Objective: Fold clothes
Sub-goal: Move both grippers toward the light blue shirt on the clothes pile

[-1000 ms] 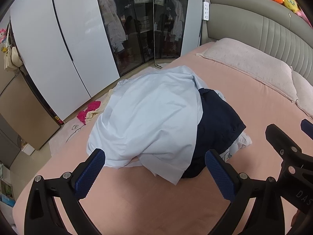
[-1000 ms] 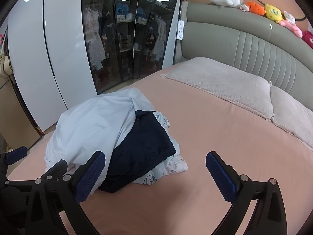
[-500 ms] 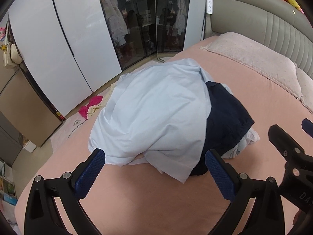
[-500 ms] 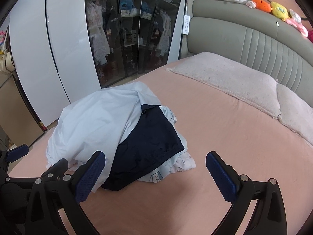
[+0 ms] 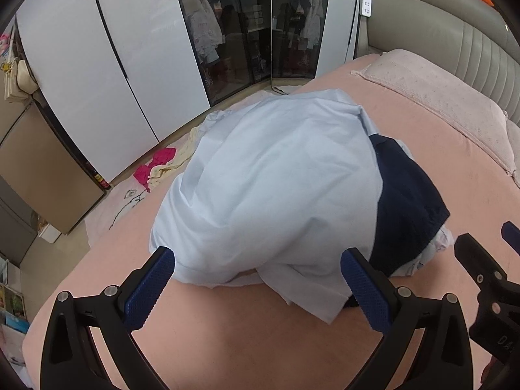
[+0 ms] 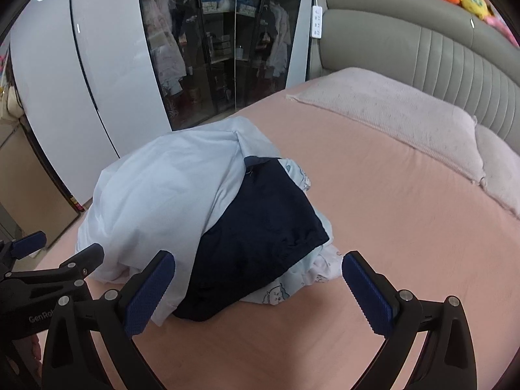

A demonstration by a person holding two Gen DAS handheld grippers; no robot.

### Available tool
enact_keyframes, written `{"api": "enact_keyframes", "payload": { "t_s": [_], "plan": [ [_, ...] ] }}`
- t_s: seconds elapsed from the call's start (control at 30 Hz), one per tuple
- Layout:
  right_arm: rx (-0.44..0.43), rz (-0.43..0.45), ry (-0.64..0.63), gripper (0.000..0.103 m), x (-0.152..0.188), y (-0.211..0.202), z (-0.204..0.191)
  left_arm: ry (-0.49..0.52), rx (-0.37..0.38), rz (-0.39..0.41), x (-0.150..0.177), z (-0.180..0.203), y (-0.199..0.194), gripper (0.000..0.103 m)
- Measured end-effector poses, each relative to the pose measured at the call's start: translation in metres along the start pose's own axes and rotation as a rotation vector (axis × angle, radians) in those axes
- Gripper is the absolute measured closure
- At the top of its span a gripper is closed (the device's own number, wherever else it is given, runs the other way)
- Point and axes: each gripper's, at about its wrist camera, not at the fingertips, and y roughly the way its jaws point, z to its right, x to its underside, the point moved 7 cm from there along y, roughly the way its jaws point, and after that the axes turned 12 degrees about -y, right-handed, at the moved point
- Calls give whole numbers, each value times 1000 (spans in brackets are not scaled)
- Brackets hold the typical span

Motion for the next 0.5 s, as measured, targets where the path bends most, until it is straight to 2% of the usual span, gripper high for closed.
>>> {"api": "enact_keyframes", "payload": {
  "t_s": [0.33, 0.5],
  "plan": [
    [-93, -18, 20, 0, -10, 25, -5, -68, 15, -2, -31, -22, 32, 0],
    [-156, -15, 25, 0, -19, 37, -15, -83, 82, 10, -45, -24, 42, 0]
  ]
}}
